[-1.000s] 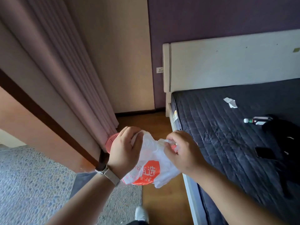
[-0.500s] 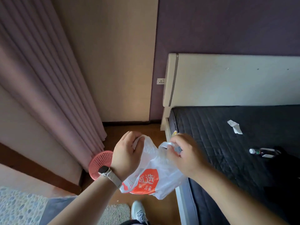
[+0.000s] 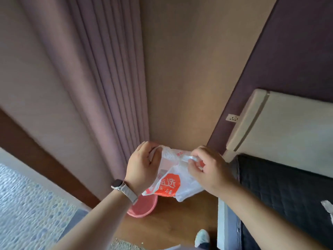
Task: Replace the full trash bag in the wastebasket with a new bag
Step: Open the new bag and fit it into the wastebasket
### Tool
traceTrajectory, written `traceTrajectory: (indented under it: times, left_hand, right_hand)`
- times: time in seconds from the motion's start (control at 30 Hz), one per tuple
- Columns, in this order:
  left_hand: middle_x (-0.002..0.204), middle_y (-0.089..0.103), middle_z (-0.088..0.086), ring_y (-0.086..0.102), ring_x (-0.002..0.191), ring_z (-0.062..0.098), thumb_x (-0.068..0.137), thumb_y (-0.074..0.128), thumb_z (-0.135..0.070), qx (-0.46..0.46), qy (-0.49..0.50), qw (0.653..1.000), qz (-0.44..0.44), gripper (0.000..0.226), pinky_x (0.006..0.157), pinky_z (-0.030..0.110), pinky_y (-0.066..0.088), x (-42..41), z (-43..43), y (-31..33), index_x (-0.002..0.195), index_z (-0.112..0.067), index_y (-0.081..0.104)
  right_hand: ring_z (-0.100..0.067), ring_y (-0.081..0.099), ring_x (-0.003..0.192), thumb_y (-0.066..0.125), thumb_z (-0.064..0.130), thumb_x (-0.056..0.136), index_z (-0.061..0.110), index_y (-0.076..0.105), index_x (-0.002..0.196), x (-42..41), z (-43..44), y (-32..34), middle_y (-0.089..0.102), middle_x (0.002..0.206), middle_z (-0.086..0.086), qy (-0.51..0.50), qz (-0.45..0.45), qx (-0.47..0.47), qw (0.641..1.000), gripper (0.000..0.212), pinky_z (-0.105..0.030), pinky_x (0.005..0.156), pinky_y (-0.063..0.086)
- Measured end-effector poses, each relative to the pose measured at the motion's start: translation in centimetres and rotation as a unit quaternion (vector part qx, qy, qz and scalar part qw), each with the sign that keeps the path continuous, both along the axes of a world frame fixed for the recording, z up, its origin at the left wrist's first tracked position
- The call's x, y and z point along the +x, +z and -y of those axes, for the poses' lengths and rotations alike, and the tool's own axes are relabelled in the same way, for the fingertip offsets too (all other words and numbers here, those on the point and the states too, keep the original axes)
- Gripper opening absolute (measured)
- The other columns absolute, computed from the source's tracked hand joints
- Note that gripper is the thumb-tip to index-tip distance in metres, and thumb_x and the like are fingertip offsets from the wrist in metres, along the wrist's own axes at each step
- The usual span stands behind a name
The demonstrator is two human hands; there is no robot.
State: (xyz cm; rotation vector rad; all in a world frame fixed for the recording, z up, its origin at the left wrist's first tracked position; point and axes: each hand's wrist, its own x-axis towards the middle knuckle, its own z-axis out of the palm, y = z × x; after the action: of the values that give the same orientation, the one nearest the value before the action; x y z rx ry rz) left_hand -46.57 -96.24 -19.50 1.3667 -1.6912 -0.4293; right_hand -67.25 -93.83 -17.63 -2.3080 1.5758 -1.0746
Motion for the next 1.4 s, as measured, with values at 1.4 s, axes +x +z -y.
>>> traceTrajectory:
  times: [1.4]
  left_hand:
    - [0.095, 0.070, -0.009, 0.065, 0.089, 0.013, 0.089, 0.054, -0.019, 0.167, 0.454, 0.826, -0.289, 0.017, 0.077, 0.028, 0.051, -5.7, 9.3, -17.7, 0.103, -0.024, 0.064]
  right_hand:
    - [-0.011, 0.050, 0.078, 0.055, 0.024, 0.084, 0.019, 0.053, 0.084, 9.0, 26.5, -19.5, 0.052, 0.079, 0.009, 0.557, -0.044, 0.221, 0.799, 0.005, -0.029, 0.069, 0.046]
